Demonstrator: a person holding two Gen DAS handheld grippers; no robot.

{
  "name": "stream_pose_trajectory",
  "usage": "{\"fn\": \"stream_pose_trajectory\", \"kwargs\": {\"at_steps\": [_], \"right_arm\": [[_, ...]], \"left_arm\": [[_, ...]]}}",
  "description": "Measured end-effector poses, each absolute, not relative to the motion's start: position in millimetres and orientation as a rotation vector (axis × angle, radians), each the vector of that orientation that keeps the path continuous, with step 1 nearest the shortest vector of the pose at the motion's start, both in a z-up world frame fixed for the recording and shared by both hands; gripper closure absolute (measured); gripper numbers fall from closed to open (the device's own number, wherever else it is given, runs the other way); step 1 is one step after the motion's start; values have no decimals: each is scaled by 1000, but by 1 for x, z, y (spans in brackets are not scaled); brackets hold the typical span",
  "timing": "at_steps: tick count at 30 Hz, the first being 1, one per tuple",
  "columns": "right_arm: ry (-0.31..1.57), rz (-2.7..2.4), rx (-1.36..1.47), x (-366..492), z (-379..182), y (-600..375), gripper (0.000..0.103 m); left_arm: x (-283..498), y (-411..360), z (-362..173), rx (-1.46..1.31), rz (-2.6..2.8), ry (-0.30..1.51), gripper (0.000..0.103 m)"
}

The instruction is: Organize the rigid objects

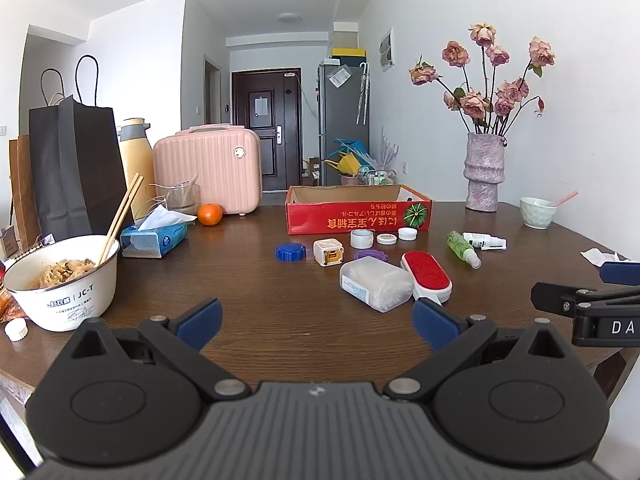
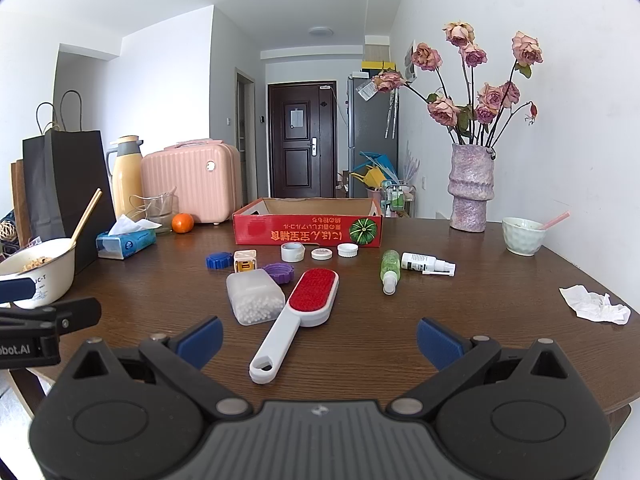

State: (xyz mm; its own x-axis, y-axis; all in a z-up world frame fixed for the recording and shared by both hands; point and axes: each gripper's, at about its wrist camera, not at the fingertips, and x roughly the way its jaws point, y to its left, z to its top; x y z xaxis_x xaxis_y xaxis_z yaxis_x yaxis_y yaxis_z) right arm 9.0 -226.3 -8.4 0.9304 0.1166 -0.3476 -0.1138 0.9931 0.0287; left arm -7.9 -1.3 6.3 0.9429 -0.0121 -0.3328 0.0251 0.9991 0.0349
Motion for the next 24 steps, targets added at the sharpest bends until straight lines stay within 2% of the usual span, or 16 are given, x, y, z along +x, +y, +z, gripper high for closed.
{"fn": "stream_pose_trajectory", "kwargs": {"at_steps": [24], "right_arm": [[380, 125, 3, 34, -8, -224, 0]], "left_arm": [[21, -1, 9, 30, -18, 366, 0]]}}
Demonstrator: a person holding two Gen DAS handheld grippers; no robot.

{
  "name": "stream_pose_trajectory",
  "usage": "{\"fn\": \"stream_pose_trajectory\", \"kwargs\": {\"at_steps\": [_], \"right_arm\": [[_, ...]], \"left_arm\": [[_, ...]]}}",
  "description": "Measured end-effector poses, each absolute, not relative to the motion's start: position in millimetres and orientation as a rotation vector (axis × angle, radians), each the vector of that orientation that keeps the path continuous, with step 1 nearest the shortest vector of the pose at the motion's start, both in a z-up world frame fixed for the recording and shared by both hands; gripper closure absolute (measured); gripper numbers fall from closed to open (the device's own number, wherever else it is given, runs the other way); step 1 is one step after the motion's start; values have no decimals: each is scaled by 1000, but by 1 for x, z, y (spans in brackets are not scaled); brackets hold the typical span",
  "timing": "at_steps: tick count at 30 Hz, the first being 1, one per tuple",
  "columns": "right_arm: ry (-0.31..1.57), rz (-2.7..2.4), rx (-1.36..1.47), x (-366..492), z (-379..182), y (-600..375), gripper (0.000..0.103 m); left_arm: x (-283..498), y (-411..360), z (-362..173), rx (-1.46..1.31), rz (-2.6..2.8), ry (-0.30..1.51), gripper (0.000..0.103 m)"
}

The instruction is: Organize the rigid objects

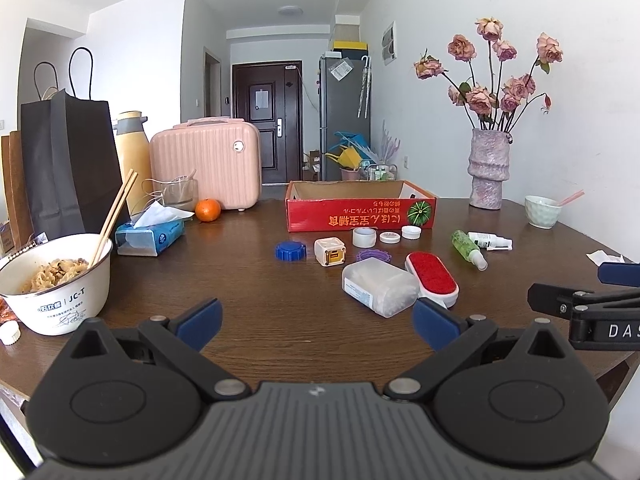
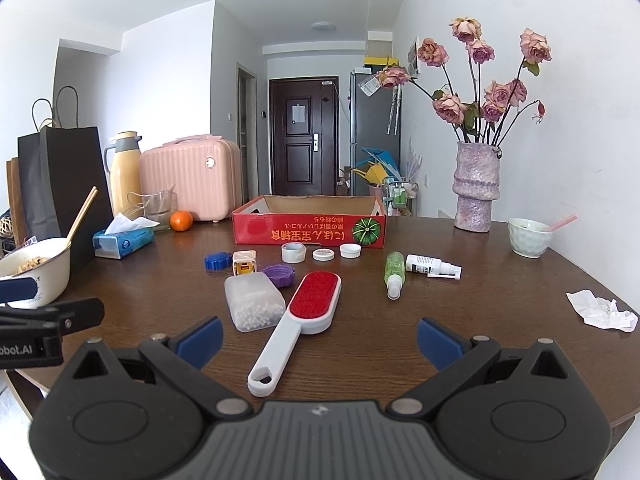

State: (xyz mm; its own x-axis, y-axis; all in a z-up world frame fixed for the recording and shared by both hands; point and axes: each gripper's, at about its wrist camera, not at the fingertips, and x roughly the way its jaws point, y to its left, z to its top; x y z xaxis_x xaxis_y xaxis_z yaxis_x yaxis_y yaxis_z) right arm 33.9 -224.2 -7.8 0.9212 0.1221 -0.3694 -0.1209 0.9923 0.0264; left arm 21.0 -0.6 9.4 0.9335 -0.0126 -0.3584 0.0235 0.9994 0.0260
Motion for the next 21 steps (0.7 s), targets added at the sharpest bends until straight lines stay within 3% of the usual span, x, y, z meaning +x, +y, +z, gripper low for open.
{"fn": "stream_pose_trajectory", "kwargs": {"at_steps": [21], "right_arm": [[451, 124, -11, 78, -17, -216, 0]], "left_arm": [[65, 3, -3, 27, -14, 430, 0]]}}
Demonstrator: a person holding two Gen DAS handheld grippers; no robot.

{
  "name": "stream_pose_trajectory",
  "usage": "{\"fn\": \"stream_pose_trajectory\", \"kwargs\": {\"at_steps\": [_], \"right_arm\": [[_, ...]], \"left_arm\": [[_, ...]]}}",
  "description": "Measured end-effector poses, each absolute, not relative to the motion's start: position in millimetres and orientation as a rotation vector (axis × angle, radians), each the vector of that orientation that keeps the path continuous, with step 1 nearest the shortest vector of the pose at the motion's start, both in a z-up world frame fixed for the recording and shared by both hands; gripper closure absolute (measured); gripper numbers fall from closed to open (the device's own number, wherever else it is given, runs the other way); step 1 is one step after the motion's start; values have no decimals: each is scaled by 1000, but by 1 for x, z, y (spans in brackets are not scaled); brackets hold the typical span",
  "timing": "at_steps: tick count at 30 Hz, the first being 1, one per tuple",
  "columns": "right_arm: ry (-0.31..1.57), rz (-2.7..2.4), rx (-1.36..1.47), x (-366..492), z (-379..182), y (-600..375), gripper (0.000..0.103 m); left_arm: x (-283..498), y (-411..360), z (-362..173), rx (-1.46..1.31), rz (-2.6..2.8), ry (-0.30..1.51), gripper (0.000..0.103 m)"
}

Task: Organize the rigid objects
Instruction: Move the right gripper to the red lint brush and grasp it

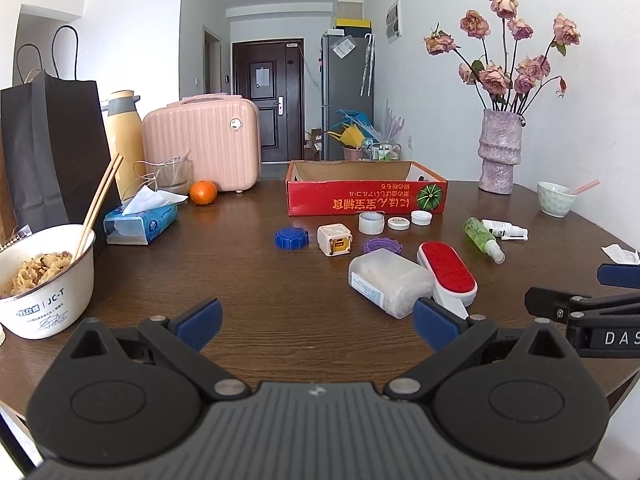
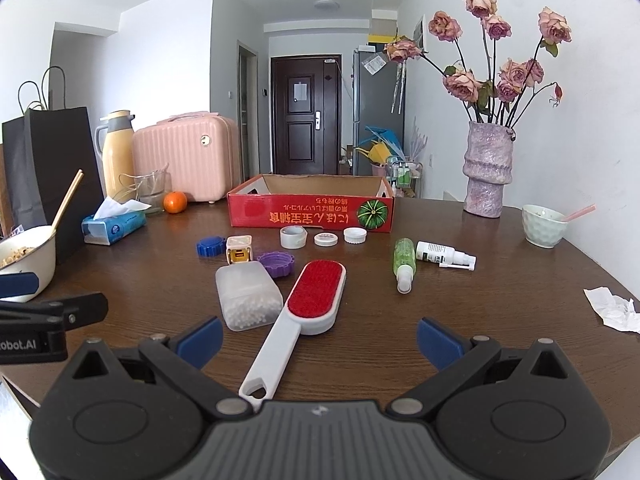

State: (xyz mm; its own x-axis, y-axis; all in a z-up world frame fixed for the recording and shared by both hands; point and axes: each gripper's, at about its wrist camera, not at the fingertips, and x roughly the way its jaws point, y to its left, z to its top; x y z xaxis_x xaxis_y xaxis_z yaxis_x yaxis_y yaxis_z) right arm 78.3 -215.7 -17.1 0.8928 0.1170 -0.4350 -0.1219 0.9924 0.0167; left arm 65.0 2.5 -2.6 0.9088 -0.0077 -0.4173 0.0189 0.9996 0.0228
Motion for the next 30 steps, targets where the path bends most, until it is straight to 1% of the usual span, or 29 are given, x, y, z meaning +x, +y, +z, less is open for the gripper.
{"fn": "stream_pose_trajectory", "kwargs": {"at_steps": [30], "right_arm": [[585, 145, -11, 170, -45, -203, 0]], "left_arm": [[152, 5, -24, 21, -28, 547, 0]]}}
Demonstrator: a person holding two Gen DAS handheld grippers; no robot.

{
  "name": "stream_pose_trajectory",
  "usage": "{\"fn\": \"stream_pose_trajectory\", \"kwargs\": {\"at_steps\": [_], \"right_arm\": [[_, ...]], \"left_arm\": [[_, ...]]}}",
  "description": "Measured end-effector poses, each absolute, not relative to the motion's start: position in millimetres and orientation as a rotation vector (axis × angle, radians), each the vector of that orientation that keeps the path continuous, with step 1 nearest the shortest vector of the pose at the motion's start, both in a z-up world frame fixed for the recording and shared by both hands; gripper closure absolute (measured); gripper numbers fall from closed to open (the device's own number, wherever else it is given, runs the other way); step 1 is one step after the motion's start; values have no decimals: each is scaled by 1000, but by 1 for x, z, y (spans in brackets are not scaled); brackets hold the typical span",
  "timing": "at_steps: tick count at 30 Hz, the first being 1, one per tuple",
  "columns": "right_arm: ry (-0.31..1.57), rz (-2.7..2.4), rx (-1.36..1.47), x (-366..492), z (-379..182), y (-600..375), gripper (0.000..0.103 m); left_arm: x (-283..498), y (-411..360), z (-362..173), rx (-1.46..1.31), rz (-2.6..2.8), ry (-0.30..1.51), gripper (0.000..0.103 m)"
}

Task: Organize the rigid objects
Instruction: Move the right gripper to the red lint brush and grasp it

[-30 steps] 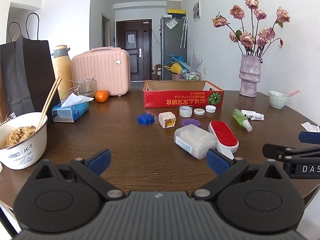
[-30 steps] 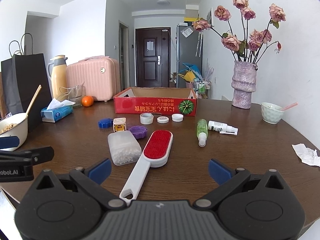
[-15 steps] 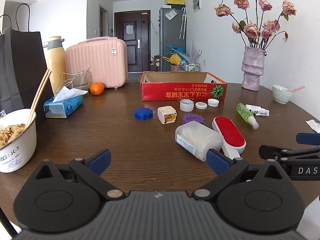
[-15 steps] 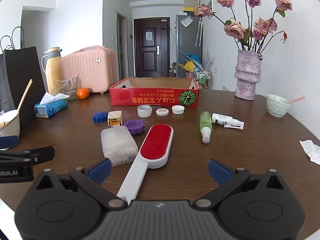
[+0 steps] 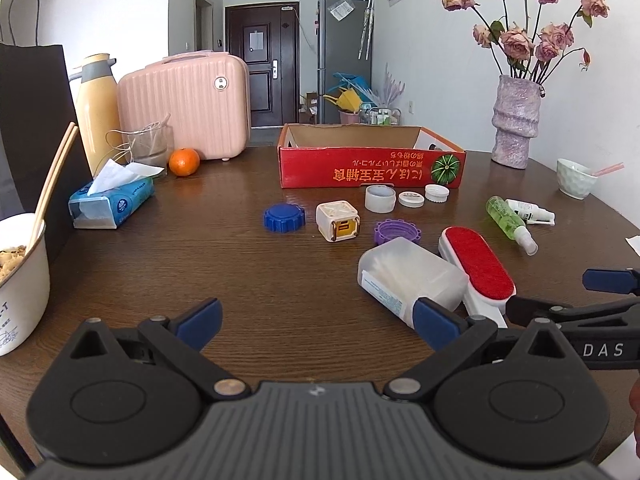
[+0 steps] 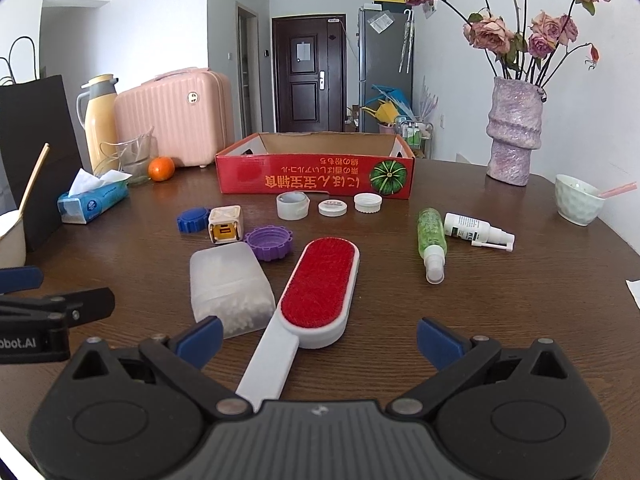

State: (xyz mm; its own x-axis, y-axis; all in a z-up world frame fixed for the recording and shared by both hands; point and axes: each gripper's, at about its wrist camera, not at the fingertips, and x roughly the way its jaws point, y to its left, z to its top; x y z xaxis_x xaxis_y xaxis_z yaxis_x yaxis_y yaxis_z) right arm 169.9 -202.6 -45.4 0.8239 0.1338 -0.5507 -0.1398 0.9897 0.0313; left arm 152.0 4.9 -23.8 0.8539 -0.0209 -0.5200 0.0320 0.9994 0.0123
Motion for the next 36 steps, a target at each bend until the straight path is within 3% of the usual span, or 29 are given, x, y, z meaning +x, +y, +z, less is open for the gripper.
{"fn": "stream_pose_trajectory", "kwargs": {"at_steps": [26, 30, 33, 35, 36], "right_arm": [[696, 134, -145, 254, -73, -198, 4], [729, 160, -150, 269, -81, -197, 16], [728, 187, -77, 273, -83, -206, 18], [719, 206, -54, 272, -82, -210, 28], [705, 213, -52, 270, -82, -210, 46]], "left_arm": [[226, 5, -34, -10, -31, 602, 0], [232, 9, -38, -29, -30, 612, 0], [236, 12, -40, -48, -23, 614, 0], [238, 14, -42, -57, -22, 623, 0], [239, 14, -43, -60, -21, 630, 0]]}}
